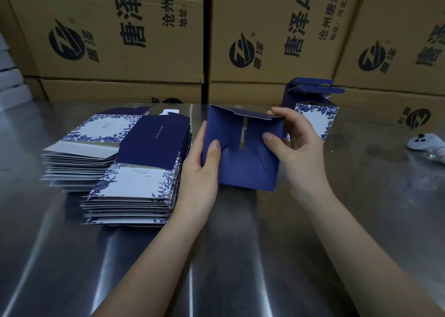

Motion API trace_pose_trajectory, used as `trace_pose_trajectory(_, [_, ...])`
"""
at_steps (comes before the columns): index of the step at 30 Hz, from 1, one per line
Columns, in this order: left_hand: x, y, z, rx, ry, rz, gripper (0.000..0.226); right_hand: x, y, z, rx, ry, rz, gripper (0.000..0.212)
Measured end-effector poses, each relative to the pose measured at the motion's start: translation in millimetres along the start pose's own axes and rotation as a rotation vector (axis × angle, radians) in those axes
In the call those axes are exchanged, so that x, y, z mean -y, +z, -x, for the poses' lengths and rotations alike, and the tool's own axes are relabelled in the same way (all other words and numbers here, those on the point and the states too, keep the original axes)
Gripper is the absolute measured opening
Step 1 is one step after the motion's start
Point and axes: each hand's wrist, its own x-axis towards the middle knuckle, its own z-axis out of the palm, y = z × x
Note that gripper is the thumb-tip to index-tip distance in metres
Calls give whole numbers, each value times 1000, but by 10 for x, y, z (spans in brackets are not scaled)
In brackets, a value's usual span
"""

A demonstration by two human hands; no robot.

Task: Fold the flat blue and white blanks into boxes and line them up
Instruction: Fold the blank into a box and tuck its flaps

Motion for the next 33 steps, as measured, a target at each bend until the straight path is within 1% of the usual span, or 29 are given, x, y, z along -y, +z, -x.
trace_pose_trajectory(5, [2, -3, -7, -4, -7, 26, 45, -11, -18, 3, 36, -34, 87, 49])
trace_pose_trajectory(8, [6, -10, -8, -5, -4, 28, 46, -14, -26, 0, 67, -55, 127, 48])
trace_pose_trajectory(12, [0, -16, -14, 3, -8, 41, 46, -1, -19, 1, 115, -56, 150, 38])
trace_pose_trajectory(15, [-4, -31, -26, -5, -8, 41, 45, 39, -12, -1, 113, -28, 147, 36])
trace_pose_trajectory(19, [-14, -42, -22, 6, -18, 55, 45, 79, -2, 9, 138, -14, 168, 23])
trace_pose_trajectory(24, [-31, -39, -27, 11, -24, 102, 43, 62, -18, 42, 197, -26, 262, 42])
trace_pose_trajectory(29, [-23, -33, 26, 36, 23, 61, 55, 35, -37, 39, 194, 18, 281, 65])
trace_pose_trajectory(31, [-5, -35, 37, 22, 42, 6, 63, 30, -44, 35, 205, 13, 342, 65])
trace_pose_trajectory(33, [-4, -38, 41, 5, 56, -26, 64, 31, -43, 36, 221, -5, 387, 66])
